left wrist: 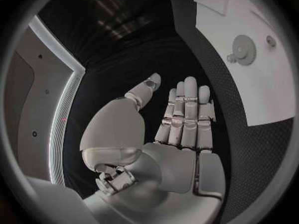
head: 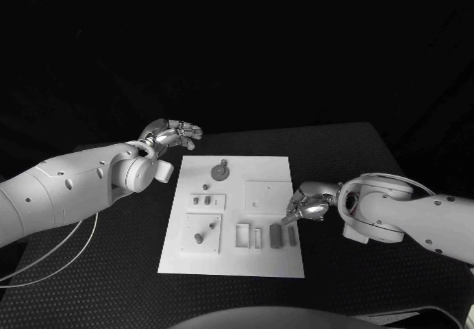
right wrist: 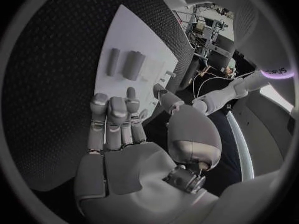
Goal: Assemble the parts on the task board
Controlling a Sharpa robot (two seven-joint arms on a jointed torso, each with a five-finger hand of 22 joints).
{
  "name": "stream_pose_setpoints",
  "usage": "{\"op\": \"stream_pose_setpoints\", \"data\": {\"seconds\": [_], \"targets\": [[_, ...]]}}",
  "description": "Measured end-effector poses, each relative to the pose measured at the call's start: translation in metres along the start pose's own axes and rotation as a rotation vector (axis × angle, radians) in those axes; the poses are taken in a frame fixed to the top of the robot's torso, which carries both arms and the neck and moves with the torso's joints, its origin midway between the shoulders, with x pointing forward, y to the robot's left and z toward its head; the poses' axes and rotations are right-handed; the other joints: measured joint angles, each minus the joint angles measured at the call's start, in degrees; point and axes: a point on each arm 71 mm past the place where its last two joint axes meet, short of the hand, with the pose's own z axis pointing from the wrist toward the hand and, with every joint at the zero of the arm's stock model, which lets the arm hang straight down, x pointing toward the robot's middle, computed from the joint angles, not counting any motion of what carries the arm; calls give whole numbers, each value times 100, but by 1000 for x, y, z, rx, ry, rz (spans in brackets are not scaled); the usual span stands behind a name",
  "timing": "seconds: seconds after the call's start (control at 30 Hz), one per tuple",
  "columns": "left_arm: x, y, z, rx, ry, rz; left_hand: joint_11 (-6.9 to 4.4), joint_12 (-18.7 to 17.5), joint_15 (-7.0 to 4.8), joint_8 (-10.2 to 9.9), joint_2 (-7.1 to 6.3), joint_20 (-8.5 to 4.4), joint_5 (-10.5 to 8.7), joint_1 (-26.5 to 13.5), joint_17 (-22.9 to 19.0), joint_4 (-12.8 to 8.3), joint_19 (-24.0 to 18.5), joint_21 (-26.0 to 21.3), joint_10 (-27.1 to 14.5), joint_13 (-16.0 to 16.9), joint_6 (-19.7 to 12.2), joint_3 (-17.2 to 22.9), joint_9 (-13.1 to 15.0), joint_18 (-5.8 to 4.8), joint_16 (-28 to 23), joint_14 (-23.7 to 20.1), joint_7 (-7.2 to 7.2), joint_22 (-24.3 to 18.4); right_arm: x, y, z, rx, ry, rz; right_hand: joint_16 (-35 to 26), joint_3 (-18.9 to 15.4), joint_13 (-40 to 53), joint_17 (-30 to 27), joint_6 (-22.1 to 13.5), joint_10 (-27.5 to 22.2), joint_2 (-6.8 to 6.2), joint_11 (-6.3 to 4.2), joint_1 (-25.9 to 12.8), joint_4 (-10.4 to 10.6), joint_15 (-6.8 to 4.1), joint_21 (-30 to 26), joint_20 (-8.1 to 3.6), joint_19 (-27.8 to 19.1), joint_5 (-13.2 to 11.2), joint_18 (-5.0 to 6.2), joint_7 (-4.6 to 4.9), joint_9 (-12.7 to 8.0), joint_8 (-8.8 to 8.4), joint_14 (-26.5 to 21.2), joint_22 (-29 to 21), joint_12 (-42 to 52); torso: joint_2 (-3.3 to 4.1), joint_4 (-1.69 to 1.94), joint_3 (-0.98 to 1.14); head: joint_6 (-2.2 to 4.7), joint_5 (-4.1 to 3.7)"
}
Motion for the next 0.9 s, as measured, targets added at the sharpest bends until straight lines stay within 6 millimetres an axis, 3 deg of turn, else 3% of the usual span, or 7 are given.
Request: {"op": "stream_pose_setpoints", "data": {"seconds": [0.23,0.53,0.9], "targets": [[2,1,0,-2,3,-4,0,0,0,0,0,0,0,0,0,15,0,0,0,0,0,-15,0,-2,0,0,0,-1,16,0,6,95,66,33,39,35,84,20,63,24,65,-23,-160,-13,-19,56,-39,-1,0,-3,-55,16,0,19,10,63,-21,12,-24,-63,-33],[6,0,0,-1,12,-8,-1,0,0,0,0,0,0,0,5,15,-1,0,0,0,0,-15,-5,-7,0,0,0,4,24,8,15,151,82,43,67,265,147,26,74,41,-185,-40,-479,139,-20,89,-70,30,0,-20,-46,5,-32,21,10,63,-31,13,-63,-80,-36],[7,0,0,-2,15,-10,-1,0,0,0,0,1,0,0,4,15,-1,0,0,-5,0,-15,-5,-39,0,0,0,4,35,9,26,197,110,32,71,418,191,29,81,64,-426,-19,-719,293,-41,116,-102,62,0,-42,-39,-3,-87,47,-12,62,-20,19,-73,-118,-3]]}}
